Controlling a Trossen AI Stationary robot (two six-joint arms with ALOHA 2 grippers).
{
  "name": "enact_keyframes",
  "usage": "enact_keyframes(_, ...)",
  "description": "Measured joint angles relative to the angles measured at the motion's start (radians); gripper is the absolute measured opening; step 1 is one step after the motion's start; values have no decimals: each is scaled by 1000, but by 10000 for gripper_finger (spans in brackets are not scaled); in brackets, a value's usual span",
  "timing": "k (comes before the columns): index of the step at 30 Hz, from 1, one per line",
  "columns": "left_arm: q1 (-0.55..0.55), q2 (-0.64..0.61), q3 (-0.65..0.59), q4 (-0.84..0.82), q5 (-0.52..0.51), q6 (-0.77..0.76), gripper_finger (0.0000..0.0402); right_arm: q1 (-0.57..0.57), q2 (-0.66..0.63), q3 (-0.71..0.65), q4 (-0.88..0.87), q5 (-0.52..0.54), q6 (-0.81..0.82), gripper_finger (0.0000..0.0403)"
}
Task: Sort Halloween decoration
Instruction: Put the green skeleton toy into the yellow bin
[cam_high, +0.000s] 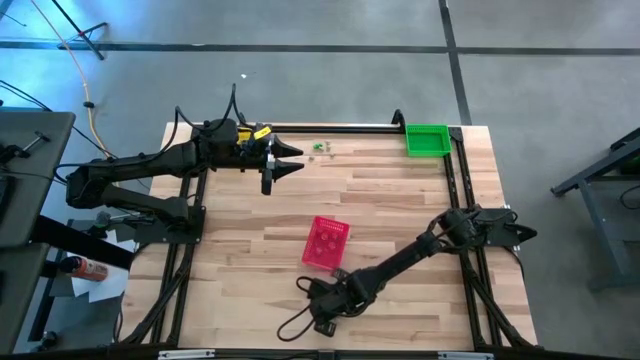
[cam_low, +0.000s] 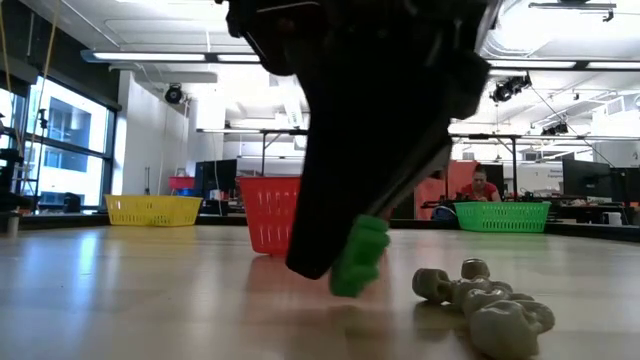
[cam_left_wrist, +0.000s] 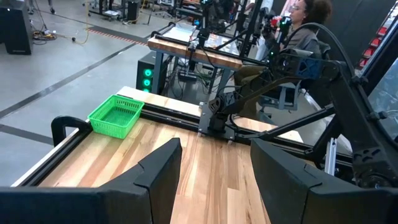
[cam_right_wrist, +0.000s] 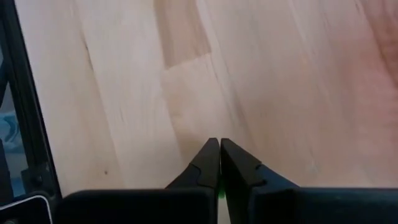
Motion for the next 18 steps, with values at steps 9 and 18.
enact_keyframes(9, 0, 0, 0, 0, 0, 0, 182, -34, -39, 0, 16, 28, -129, 1)
enact_keyframes(18, 0, 0, 0, 0, 0, 0, 182, -125, -137, 0, 1, 39, -283, 0)
